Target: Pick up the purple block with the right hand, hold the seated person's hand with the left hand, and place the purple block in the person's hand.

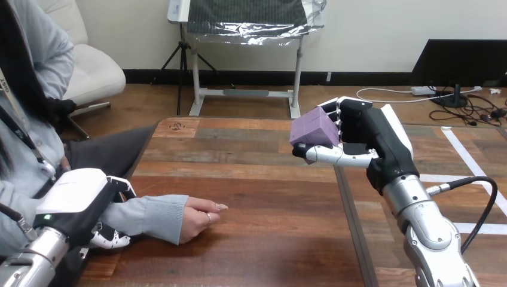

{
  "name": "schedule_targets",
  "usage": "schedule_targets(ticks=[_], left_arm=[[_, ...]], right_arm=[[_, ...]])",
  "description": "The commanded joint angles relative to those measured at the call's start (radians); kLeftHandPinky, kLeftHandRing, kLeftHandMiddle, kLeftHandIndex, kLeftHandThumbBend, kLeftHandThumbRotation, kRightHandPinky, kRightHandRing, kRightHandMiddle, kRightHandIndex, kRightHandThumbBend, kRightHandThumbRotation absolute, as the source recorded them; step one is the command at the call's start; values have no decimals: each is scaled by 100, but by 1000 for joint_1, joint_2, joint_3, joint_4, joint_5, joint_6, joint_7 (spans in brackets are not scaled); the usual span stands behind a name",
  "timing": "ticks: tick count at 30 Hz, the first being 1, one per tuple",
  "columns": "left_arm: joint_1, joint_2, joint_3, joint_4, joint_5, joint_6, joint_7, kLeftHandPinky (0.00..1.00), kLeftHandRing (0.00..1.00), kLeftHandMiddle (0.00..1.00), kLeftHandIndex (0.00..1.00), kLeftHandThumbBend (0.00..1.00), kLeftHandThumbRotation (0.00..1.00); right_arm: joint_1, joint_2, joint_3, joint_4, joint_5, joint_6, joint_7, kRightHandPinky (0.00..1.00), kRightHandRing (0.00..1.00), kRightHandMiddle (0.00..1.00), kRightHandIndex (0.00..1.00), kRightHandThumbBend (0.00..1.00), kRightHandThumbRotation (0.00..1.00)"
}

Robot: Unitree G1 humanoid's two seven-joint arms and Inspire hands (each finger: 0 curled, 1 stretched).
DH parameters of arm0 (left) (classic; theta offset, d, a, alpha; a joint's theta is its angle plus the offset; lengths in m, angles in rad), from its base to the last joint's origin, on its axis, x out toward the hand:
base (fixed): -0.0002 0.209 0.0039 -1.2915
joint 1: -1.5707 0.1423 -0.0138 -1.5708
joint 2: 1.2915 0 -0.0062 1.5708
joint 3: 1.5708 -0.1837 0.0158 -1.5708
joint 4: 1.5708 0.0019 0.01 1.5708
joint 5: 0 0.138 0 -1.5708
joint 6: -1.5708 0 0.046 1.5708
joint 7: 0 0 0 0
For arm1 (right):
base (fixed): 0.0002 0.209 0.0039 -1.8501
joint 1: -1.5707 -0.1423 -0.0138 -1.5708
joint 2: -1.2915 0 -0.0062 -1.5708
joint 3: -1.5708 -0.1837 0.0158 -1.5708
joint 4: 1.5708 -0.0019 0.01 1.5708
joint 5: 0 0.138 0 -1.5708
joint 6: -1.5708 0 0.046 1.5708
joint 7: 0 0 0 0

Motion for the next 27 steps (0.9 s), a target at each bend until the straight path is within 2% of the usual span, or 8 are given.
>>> schedule_targets(ticks=[1, 11, 21, 27], left_arm=[[-54, -7, -20, 30, -7, -2, -10, 39, 42, 47, 50, 100, 4], [-56, -10, -37, 43, -2, -24, 32, 32, 37, 42, 43, 100, 0], [-52, -18, -33, 43, -21, -28, -1, 30, 35, 41, 41, 97, 0], [-45, -24, -27, 40, -43, -63, -10, 28, 34, 41, 44, 96, 0]], right_arm=[[-32, 11, -18, -54, 9, -12, -5, 35, 38, 44, 48, 78, 0], [-31, 18, -20, -65, 9, 17, -13, 34, 38, 44, 48, 78, 0], [-34, 23, -19, -58, 7, 12, -14, 34, 37, 44, 48, 78, 0], [-35, 26, -18, -58, 5, 15, -15, 34, 37, 44, 48, 78, 0]])
